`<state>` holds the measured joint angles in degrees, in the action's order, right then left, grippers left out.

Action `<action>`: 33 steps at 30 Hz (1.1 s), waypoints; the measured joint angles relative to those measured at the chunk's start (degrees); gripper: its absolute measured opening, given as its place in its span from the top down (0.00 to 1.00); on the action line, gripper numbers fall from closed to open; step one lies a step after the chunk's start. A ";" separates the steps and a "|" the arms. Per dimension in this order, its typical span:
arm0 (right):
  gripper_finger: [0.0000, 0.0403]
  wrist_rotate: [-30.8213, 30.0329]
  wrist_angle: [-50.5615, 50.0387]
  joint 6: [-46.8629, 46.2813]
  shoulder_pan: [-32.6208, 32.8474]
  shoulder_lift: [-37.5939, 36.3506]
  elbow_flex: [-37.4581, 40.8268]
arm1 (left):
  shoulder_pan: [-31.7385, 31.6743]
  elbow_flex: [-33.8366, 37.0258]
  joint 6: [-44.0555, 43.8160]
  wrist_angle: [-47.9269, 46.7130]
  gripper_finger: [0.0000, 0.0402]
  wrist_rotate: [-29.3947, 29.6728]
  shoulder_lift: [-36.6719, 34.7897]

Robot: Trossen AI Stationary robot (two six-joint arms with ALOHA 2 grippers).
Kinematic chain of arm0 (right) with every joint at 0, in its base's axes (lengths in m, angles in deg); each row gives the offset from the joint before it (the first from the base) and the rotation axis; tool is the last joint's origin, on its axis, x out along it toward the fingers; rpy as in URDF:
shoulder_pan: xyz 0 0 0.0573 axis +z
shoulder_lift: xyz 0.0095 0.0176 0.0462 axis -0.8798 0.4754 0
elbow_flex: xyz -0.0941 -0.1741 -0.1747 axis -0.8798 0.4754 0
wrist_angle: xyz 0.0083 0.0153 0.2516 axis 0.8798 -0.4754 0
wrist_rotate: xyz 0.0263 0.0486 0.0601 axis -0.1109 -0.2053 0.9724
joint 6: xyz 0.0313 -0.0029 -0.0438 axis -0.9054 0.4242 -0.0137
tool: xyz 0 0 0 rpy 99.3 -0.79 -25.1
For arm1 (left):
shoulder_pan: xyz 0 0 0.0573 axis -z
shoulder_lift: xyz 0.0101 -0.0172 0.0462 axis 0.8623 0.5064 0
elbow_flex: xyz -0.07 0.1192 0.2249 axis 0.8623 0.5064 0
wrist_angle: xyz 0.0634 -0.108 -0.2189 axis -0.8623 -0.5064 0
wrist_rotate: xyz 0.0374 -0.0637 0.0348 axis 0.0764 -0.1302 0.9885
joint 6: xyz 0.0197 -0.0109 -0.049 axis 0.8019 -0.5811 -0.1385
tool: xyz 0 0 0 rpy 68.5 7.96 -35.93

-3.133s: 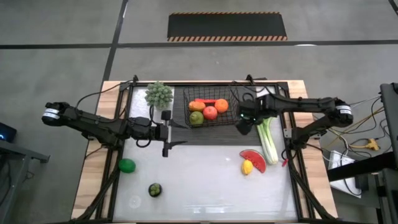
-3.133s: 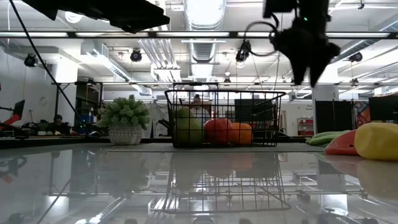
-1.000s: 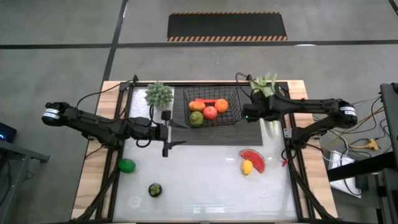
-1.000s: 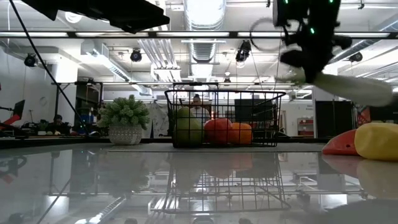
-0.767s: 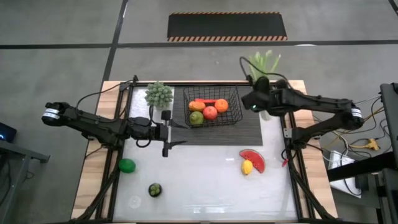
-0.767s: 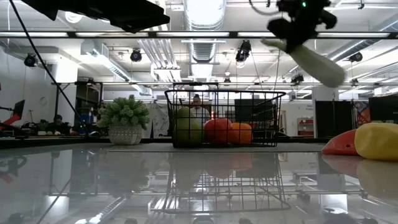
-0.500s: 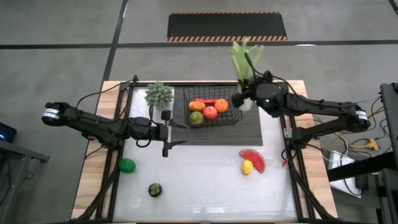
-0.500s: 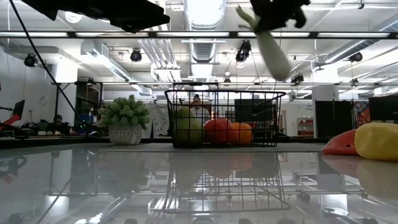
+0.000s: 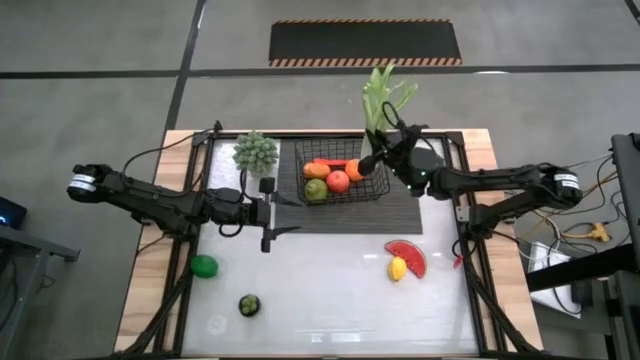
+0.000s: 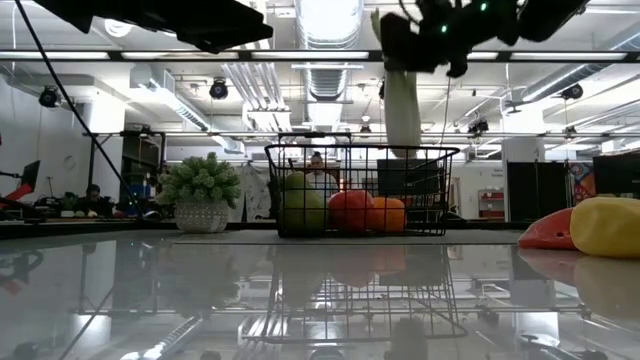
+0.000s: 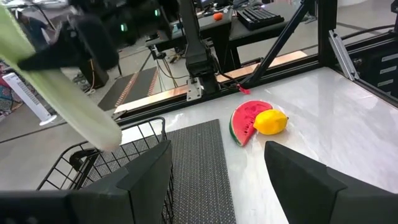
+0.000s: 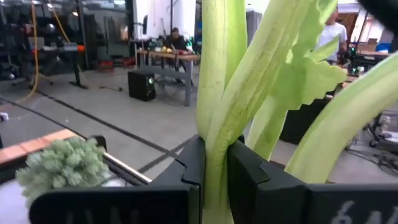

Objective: Build produce basket
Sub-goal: Put the green celery into the black wire basket

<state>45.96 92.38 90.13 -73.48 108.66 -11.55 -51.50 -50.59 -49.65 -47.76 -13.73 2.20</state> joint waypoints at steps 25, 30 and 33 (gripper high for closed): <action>0.93 74.94 35.92 -23.59 -16.47 5.34 7.40 | -0.11 0.74 0.58 1.51 0.40 0.00 -0.02; 0.93 83.25 33.13 -25.73 -20.68 5.30 5.97 | -0.13 0.76 0.56 1.50 0.40 0.01 -0.01; 0.93 85.16 28.01 -25.51 -24.73 5.32 5.80 | -0.13 0.88 0.56 1.51 0.40 0.02 0.00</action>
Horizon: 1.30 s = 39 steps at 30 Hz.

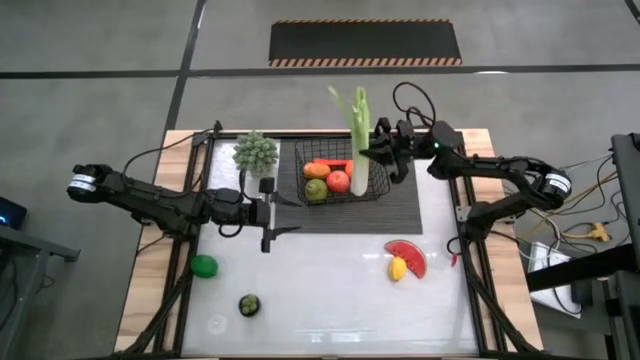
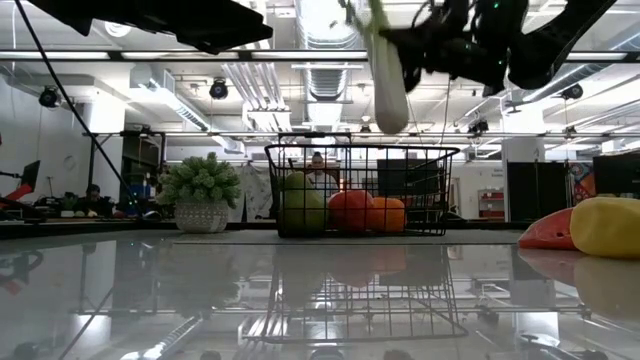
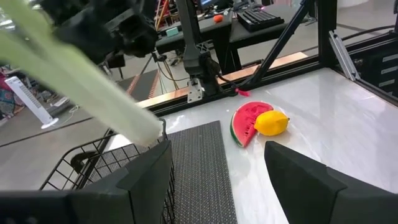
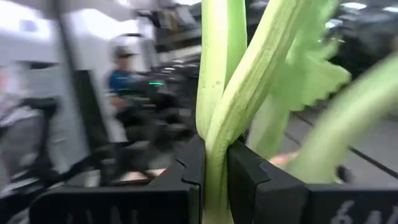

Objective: Build produce basket
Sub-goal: Put the green celery into the black wire basket, then put the green lime into the black wire basket

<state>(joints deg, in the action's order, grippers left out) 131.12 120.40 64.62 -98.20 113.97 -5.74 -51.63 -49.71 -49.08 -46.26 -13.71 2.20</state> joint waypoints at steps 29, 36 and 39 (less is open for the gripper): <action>0.73 -10.13 -26.52 16.94 -8.19 0.00 0.22 | 0.02 0.43 1.31 0.28 0.40 0.00 0.00; 0.56 -10.17 -27.07 16.38 -8.19 0.00 0.22 | 0.01 0.52 1.29 0.24 0.40 0.00 0.00; 0.51 -10.14 -27.07 16.34 -8.19 0.00 0.22 | 0.00 0.54 1.27 0.11 0.40 0.00 -0.01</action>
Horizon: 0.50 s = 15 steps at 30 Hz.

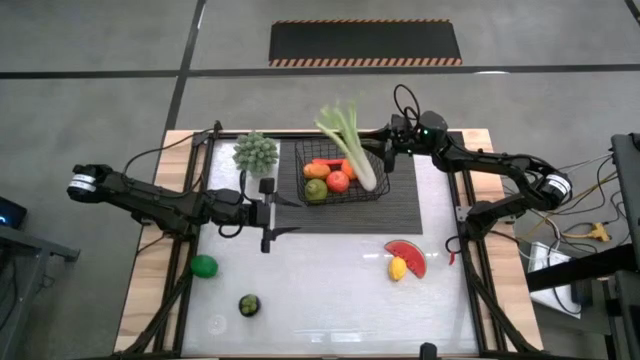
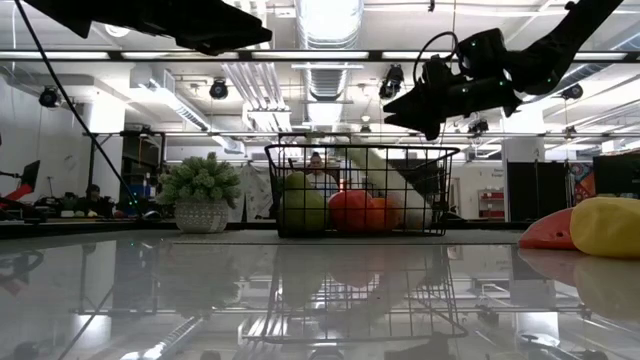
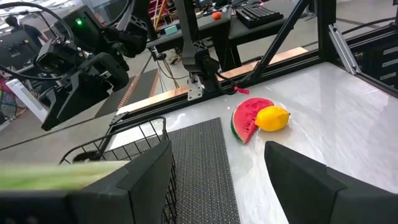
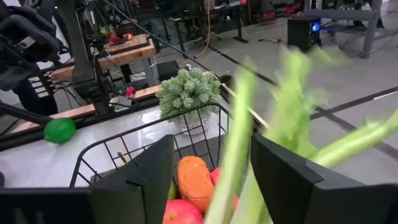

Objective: Build produce basket
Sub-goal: Put the green lime into the black wire basket

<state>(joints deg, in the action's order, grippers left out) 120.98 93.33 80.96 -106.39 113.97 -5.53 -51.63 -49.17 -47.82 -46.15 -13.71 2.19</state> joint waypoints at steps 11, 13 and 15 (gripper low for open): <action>0.46 1.82 -0.17 -4.43 0.46 -4.80 -0.17 | 0.01 0.09 -0.39 0.11 0.40 0.00 0.00; 0.47 3.81 -0.22 -5.59 1.32 -6.61 -0.17 | 0.02 0.11 -0.62 0.26 0.40 0.00 -0.01; 0.47 5.29 -0.93 -6.15 2.78 -8.45 -0.17 | 0.02 0.17 -2.91 0.42 0.40 0.00 0.00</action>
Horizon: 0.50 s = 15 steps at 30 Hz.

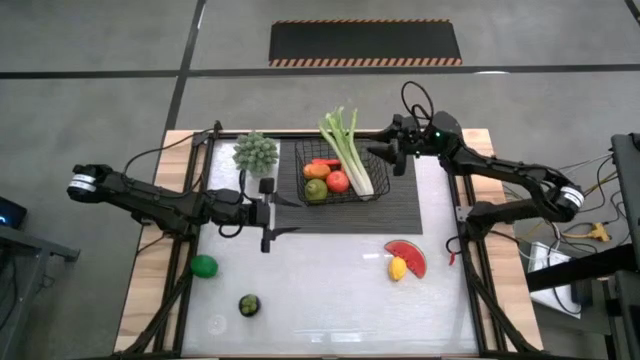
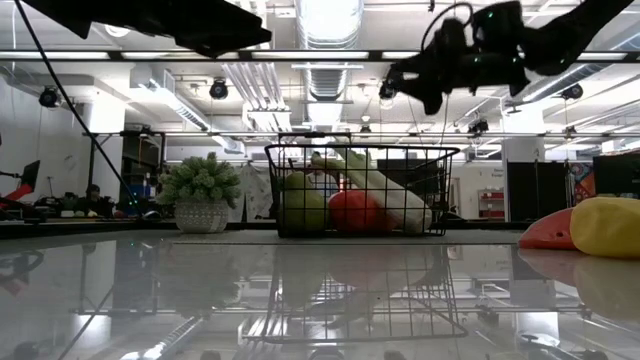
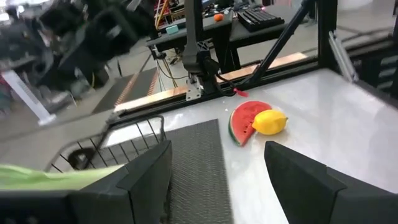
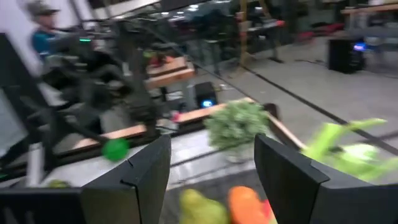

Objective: Build produce basket
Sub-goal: Put the green lime into the black wire basket

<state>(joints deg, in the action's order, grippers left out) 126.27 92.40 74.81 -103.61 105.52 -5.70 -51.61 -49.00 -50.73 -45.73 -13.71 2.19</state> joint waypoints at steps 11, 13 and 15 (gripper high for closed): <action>0.47 0.81 -7.97 7.84 18.42 -7.05 0.22 | 3.41 1.47 -24.20 -0.61 0.40 0.02 6.90; 0.47 -0.67 -8.96 9.44 21.79 -7.46 0.26 | 4.97 0.55 -28.35 -2.09 0.40 0.02 8.62; 0.47 -2.93 -9.65 11.24 24.90 -7.53 0.26 | 6.58 -1.01 -32.75 -6.42 0.40 0.00 9.97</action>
<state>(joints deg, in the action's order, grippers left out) 123.34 82.75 86.04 -78.71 98.00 -5.44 -45.03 -50.01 -83.48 -52.15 -13.72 12.16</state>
